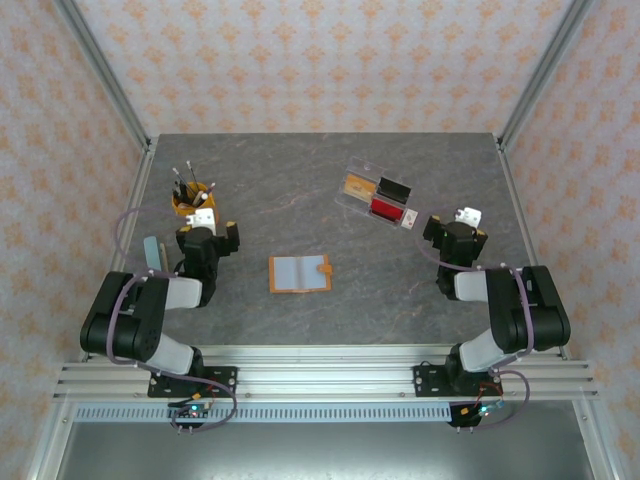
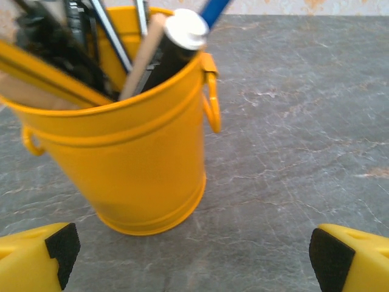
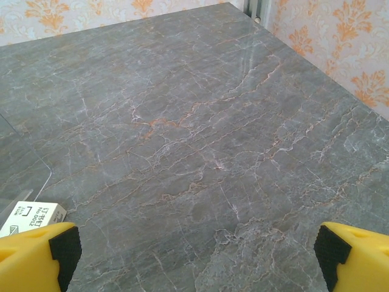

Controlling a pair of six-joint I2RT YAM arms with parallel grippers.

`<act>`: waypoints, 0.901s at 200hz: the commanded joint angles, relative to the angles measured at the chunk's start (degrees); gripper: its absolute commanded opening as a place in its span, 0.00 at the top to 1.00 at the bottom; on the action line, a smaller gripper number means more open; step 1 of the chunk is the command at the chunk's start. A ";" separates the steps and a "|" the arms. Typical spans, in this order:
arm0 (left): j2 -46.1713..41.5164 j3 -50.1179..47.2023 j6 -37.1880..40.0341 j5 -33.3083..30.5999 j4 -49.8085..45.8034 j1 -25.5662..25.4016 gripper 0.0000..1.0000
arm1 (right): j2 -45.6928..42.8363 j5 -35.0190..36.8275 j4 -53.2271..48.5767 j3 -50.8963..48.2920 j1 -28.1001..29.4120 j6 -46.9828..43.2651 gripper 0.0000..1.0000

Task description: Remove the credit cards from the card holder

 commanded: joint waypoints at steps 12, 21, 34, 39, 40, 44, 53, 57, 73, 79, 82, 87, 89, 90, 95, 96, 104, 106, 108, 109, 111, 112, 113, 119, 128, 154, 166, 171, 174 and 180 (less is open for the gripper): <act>0.35 2.47 1.48 -5.44 -0.49 -1.13 0.00 | 0.49 0.21 0.67 1.12 -0.19 -0.29 0.00; 0.42 2.87 0.47 -5.57 -1.33 -0.54 0.00 | 0.48 0.21 0.62 1.15 -0.19 -0.30 0.00; 0.35 3.11 -0.31 -5.46 -1.78 0.13 0.00 | 0.43 0.20 0.68 1.13 -0.19 -0.35 0.00; 0.32 3.06 -0.32 -5.50 -1.72 0.14 0.00 | 0.45 0.21 0.62 1.12 -0.19 -0.31 0.00; 0.34 3.04 -0.32 -5.51 -1.72 0.14 0.00 | 0.48 0.21 0.65 1.16 -0.19 -0.30 0.00; 0.35 3.04 -0.32 -5.56 -1.72 0.14 0.00 | 0.36 0.21 0.68 1.12 -0.19 -0.32 0.00; 0.36 3.11 -0.32 -5.51 -1.75 0.14 0.00 | 0.47 0.17 0.67 1.12 -0.19 -0.29 0.00; 0.35 3.11 -0.32 -5.47 -1.81 0.14 0.00 | 0.36 0.20 0.67 1.12 -0.19 -0.29 0.00; 0.35 3.11 -0.32 -5.44 -1.78 0.14 0.00 | 0.48 0.16 0.68 1.13 -0.19 -0.28 0.00; 0.33 3.11 -0.31 -5.44 -1.81 0.14 0.00 | 0.44 0.15 0.65 1.12 -0.19 -0.32 0.00; 0.35 3.11 -0.28 -5.51 -1.77 0.21 0.00 | 0.43 0.20 0.66 1.12 -0.19 -0.28 0.00; 0.35 3.16 -0.32 -5.44 -1.75 0.14 0.00 | 0.48 0.17 0.67 1.16 -0.19 -0.28 0.00; 0.35 3.12 -0.32 -5.43 -1.75 0.14 0.00 | 0.44 0.16 0.60 1.17 -0.19 -0.28 0.00; 0.35 3.11 -0.32 -5.43 -1.78 0.14 0.00 | 0.48 0.19 0.68 1.14 -0.19 -0.28 0.00; 0.35 3.11 -0.31 -5.51 -1.74 0.14 0.00 | 0.45 0.12 0.64 1.12 -0.19 -0.33 0.00; 0.35 3.11 -0.27 -5.52 -1.73 0.19 0.00 | 0.48 0.17 0.61 1.12 -0.19 -0.30 0.00; 0.35 3.11 -0.32 -5.47 -1.83 0.14 0.00 | 0.45 0.13 0.61 1.18 -0.19 -0.34 0.00; 0.33 3.11 -0.25 -5.46 -1.77 0.14 0.00 | 0.47 0.15 0.61 1.18 -0.19 -0.30 0.00; 0.35 3.15 -0.30 -5.44 -1.80 0.14 0.00 | 0.46 0.18 0.59 1.20 -0.19 -0.33 0.00; 0.39 3.13 -0.31 -5.48 -1.81 0.14 0.00 | 0.49 0.15 0.58 1.25 -0.19 -0.30 0.00; 0.36 3.16 -0.32 -5.42 -1.81 0.14 0.00 | 0.44 0.15 0.62 1.22 -0.19 -0.35 0.00; 0.36 3.13 -0.32 -5.38 -1.81 0.14 0.00 | 0.43 0.14 0.60 1.21 -0.19 -0.31 0.00; 0.36 3.12 -0.32 -5.38 -1.81 0.14 0.00 | 0.47 0.18 0.59 1.21 -0.19 -0.30 0.00; 0.43 3.11 -0.32 -5.47 -1.78 0.14 0.00 | 0.47 0.21 0.63 1.21 -0.19 -0.30 0.00; 0.41 3.12 -0.27 -5.43 -1.90 0.16 0.00 | 0.48 0.20 0.63 1.22 -0.19 -0.30 0.00; 0.42 3.24 -0.23 -5.49 -1.90 0.14 0.00 | 0.44 0.20 0.49 1.25 -0.19 -0.29 0.00; 0.44 3.20 -0.16 -5.52 -1.90 0.14 0.00 | 0.48 0.15 0.49 1.28 -0.19 -0.30 0.00; 0.42 3.19 -0.21 -5.52 -1.90 0.14 0.00 | 0.43 0.21 0.56 1.23 -0.20 -0.28 0.00; 0.39 3.20 -0.23 -5.50 -1.90 0.14 0.00 | 0.45 0.21 0.52 1.27 -0.19 -0.28 0.00; 0.40 3.20 -0.23 -5.52 -1.90 0.14 0.00 | 0.46 0.21 0.58 1.24 -0.19 -0.32 0.00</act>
